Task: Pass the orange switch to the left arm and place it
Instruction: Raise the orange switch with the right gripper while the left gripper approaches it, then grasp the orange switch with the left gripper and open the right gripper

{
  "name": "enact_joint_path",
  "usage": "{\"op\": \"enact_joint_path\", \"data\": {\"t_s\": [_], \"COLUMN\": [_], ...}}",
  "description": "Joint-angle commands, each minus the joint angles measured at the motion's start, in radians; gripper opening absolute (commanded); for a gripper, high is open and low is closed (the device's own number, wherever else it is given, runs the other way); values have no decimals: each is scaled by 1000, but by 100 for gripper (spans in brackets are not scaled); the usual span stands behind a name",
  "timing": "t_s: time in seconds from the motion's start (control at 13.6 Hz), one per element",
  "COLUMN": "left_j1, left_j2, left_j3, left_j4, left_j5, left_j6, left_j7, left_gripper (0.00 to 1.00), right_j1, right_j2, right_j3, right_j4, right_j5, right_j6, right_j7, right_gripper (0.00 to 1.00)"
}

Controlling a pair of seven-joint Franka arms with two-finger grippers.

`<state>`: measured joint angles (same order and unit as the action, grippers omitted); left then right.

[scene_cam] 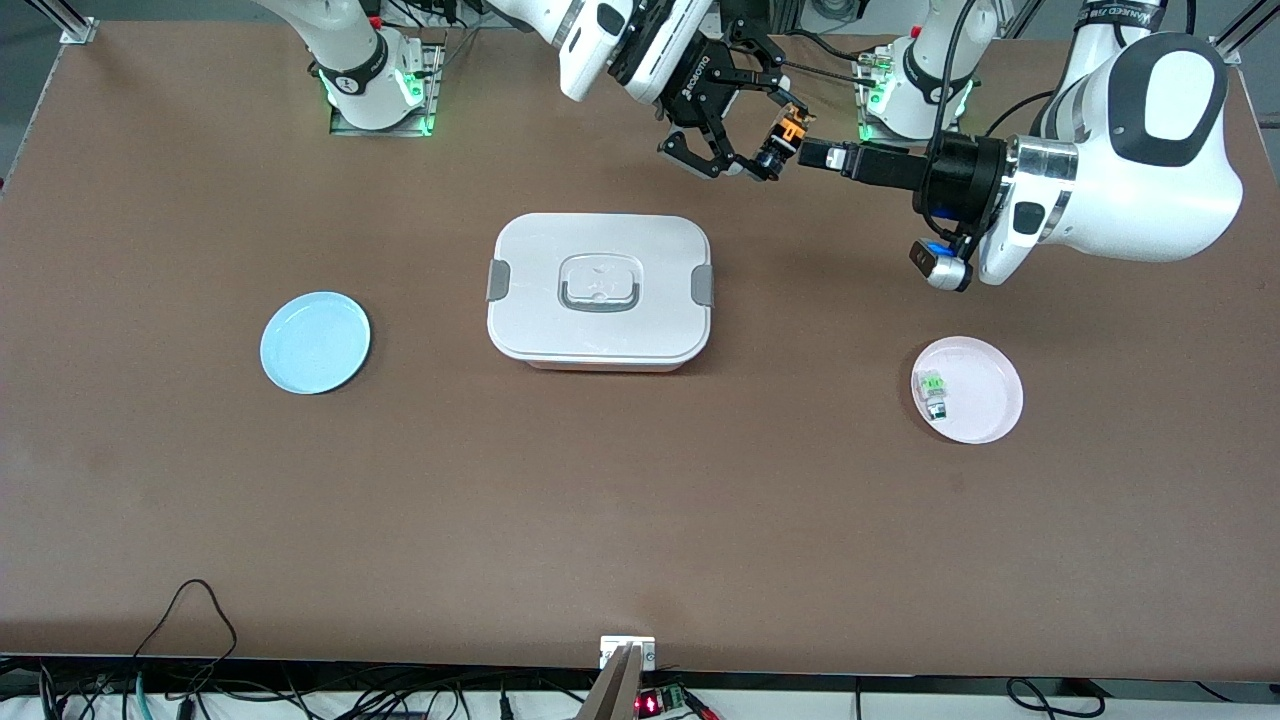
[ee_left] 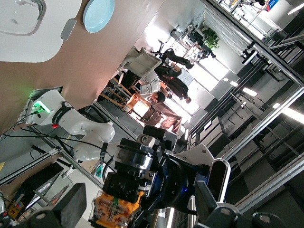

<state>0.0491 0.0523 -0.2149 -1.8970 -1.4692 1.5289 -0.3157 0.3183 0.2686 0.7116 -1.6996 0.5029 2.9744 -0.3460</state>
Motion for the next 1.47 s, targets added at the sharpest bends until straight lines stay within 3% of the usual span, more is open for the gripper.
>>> {"op": "enact_joint_path", "data": {"t_s": [0.0, 0.22, 0.29, 0.44, 0.59, 0.66, 0.73, 1.03, 1.1, 1.17, 1.25, 1.39], "left_j1": [-2, -3, -3, -3, -2, 1, 5, 8, 9, 15, 31, 48], "left_j2": [-29, -35, -37, -46, -48, -48, -48, -51, -49, -48, -46, -45], "left_j3": [-3, -24, -26, -32, -32, -32, -32, -32, -29, -21, -17, -5], "left_j4": [-48, -65, -65, -65, -65, -65, -65, -62, -62, -57, -54, -54], "left_j5": [-11, -11, -11, -11, -11, -11, -10, -7, -2, 16, 33, 47], "left_j6": [-4, 2, 4, 2, 1, -1, -3, -3, -1, -1, 0, 5], "left_j7": [4, 3, 1, -2, -5, -5, -6, -11, -8, -8, -6, -6], "left_gripper": [100, 97, 88, 61, 20, 5, 0, 0, 0, 0, 0, 0], "right_j1": [7, 8, 8, 8, 8, 8, 8, 8, 8, 8, 8, 21], "right_j2": [1, 1, 1, 1, 1, 1, 1, 1, 1, 1, 0, 0], "right_j3": [2, 0, 0, 0, 0, 0, 0, 0, 2, 2, 2, 0], "right_j4": [1, 2, 1, 1, 1, 1, 1, 3, 3, 3, 5, 8], "right_j5": [5, 5, 5, 5, 5, 5, 5, 5, 6, 14, 11, 6], "right_j6": [14, 14, 14, 14, 14, 14, 14, 14, 14, 12, 9, 9], "right_j7": [2, 2, 2, 2, 2, 2, 2, 2, 5, 24, 56, 76], "right_gripper": [11, 11, 11, 11, 11, 11, 11, 11, 15, 70, 100, 100]}}
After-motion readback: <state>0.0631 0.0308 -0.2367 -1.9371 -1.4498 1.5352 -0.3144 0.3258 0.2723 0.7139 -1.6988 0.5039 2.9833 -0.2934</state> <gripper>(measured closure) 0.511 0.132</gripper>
